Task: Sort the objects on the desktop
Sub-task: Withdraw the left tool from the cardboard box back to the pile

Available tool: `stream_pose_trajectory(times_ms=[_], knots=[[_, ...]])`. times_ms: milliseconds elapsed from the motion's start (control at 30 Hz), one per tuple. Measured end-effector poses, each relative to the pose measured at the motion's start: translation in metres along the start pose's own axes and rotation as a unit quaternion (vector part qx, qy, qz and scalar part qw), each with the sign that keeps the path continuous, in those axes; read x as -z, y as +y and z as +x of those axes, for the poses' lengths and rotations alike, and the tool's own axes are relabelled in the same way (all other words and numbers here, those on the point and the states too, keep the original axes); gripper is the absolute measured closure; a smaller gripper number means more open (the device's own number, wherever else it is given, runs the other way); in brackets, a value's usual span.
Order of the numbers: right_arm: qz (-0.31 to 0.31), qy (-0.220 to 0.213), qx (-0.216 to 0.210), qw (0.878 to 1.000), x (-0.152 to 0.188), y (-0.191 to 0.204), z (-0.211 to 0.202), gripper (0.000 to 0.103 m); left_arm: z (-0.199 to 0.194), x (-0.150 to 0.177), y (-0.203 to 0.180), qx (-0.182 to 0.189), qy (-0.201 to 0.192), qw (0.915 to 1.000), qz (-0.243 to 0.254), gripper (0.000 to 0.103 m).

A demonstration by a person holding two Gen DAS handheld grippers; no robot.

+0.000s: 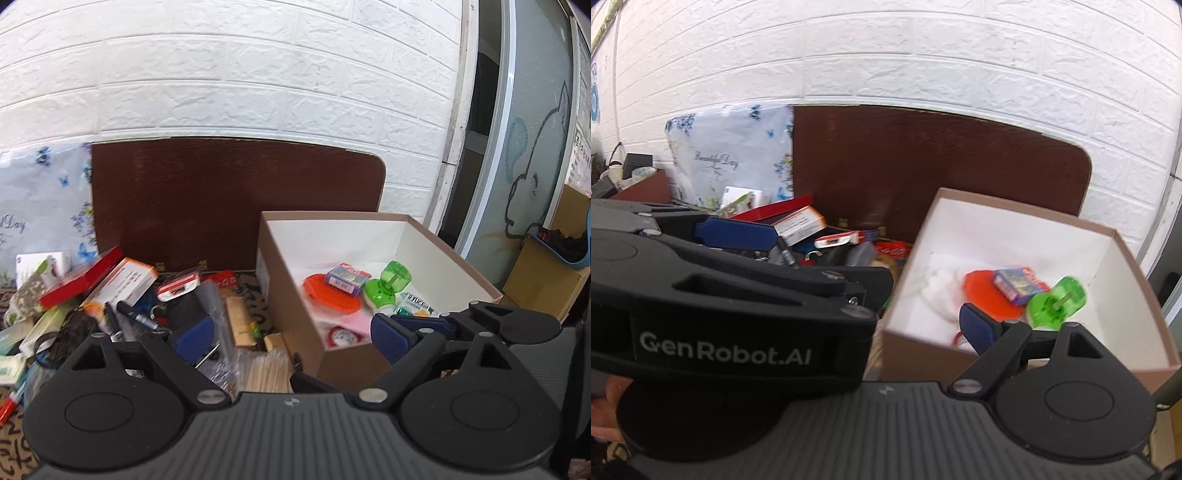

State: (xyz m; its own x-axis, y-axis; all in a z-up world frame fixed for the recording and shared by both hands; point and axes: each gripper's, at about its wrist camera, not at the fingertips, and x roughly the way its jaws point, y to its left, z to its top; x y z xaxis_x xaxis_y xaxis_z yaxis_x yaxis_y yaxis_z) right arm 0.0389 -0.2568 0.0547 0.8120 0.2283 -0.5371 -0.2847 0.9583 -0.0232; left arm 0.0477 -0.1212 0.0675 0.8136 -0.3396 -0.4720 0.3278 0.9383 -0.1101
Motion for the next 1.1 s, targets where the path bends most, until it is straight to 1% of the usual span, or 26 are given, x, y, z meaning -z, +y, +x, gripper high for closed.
stream_pose_trajectory(times_ms=[167,267,467,633,767,867,1000,1100], knots=[[0.015,0.010,-0.012,1.000,0.015,0.024,0.001,0.018,-0.015,0.021,0.016,-0.019,0.007,0.9996,-0.017,0.008],[0.020,0.015,-0.019,1.000,0.024,0.037,0.002,0.018,-0.022,0.034,0.026,-0.019,0.013,0.9993,-0.030,0.008],[0.014,0.014,-0.018,1.000,0.049,0.065,0.006,0.018,-0.033,0.065,0.045,-0.019,0.025,0.9987,-0.041,0.008],[0.029,0.013,-0.022,0.999,0.071,0.083,0.009,0.018,-0.036,0.087,0.058,-0.023,0.043,0.9971,-0.059,0.008],[0.034,0.016,-0.023,0.999,0.084,0.095,0.016,0.018,-0.034,0.102,0.070,-0.018,0.057,0.9957,-0.071,0.008],[0.034,0.016,-0.023,0.999,0.091,0.102,0.022,0.018,-0.030,0.110,0.079,-0.030,0.066,0.9944,-0.077,0.008],[0.022,0.011,-0.010,1.000,0.097,0.106,0.028,0.018,-0.025,0.113,0.094,-0.035,0.064,0.9926,-0.096,0.009],[0.022,0.004,0.004,1.000,0.100,0.105,0.036,0.018,-0.019,0.112,0.103,-0.047,0.060,0.9920,-0.101,0.010]])
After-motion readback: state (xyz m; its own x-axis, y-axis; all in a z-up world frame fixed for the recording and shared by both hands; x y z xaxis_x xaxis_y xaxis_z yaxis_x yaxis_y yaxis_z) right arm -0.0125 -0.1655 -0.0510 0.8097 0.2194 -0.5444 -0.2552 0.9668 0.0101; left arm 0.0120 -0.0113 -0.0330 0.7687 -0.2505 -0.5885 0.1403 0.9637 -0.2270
